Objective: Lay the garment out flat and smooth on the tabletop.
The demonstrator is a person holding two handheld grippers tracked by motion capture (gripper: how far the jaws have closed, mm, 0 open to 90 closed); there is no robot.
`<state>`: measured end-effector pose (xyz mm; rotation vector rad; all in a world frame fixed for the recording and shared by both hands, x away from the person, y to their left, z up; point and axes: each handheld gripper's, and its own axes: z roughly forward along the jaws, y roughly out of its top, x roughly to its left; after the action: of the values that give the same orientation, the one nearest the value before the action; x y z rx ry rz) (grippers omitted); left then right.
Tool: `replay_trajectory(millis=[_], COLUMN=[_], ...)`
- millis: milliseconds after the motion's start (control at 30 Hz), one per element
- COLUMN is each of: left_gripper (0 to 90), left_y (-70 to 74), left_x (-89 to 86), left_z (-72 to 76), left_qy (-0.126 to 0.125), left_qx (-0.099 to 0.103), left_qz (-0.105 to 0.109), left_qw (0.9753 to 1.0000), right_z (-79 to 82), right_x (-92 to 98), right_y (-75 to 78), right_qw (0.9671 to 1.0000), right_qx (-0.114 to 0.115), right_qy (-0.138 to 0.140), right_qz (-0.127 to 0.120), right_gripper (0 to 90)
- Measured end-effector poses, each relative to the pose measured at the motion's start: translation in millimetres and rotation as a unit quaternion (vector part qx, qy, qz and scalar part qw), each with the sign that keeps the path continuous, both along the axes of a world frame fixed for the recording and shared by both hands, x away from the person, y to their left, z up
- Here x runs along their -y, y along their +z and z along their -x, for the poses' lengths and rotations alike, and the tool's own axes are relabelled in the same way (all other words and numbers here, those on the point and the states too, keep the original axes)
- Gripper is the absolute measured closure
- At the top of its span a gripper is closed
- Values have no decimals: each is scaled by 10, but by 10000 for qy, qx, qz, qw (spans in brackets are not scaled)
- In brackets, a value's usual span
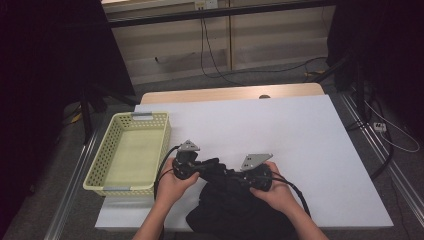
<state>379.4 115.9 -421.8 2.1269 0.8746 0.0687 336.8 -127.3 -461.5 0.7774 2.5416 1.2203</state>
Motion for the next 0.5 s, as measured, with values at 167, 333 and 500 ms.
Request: replay_trajectory(millis=[167,333,500], left_gripper=[853,853,853], left_y=[17,21,19], left_x=[-17,-17,-21], left_z=[-1,21,39], left_qy=[-7,-34,-2], left_qx=[1,-15,-45], left_qz=[-9,-18,5], left_qw=[10000,10000,10000], right_z=[35,62,92], right_x=[-45,-75,-107], right_y=[2,4,3], right_qw=[9998,9991,9978], right_qx=[7,-32,-141], right_qy=[207,422,632], right_qz=[0,-46,-115], right_gripper=[823,823,823])
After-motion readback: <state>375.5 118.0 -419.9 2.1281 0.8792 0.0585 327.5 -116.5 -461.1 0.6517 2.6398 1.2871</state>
